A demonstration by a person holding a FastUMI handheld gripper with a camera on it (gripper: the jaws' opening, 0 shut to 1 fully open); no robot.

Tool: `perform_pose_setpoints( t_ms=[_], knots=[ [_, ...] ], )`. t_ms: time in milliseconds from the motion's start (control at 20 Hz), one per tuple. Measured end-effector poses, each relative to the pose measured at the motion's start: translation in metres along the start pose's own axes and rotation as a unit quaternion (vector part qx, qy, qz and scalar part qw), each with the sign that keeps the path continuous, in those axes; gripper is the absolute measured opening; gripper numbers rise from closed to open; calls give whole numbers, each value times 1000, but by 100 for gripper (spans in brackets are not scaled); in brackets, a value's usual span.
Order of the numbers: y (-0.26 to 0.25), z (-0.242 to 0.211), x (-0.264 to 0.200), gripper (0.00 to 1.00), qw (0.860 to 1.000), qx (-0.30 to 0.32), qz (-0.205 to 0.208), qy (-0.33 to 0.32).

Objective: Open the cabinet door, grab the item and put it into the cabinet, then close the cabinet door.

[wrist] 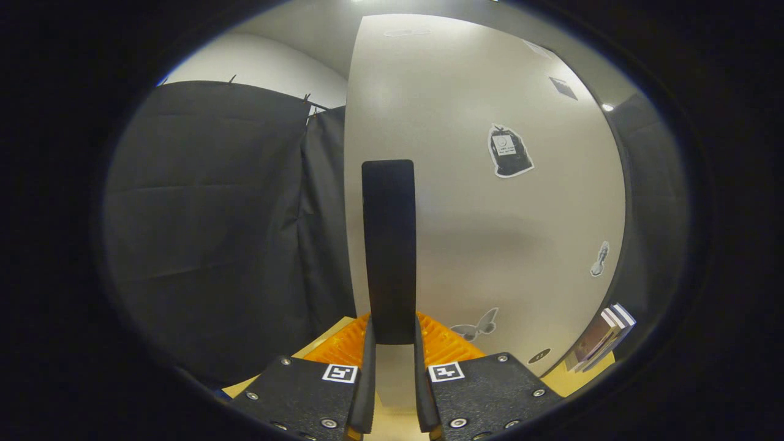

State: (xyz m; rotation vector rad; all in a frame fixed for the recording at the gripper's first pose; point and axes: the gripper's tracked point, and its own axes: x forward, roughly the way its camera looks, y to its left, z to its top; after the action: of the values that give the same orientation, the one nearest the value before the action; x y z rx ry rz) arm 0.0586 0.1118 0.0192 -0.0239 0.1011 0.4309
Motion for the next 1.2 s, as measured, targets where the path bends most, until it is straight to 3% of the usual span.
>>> perform_pose_setpoints(
  t_ms=[350,900,1200],
  knots=[
    [-10,-1,-48,28,998,-3,58,5],
    [-21,-4,-66,28,987,-6,161,0],
    [-31,-6,-74,28,982,-12,186,-2]
  ],
)
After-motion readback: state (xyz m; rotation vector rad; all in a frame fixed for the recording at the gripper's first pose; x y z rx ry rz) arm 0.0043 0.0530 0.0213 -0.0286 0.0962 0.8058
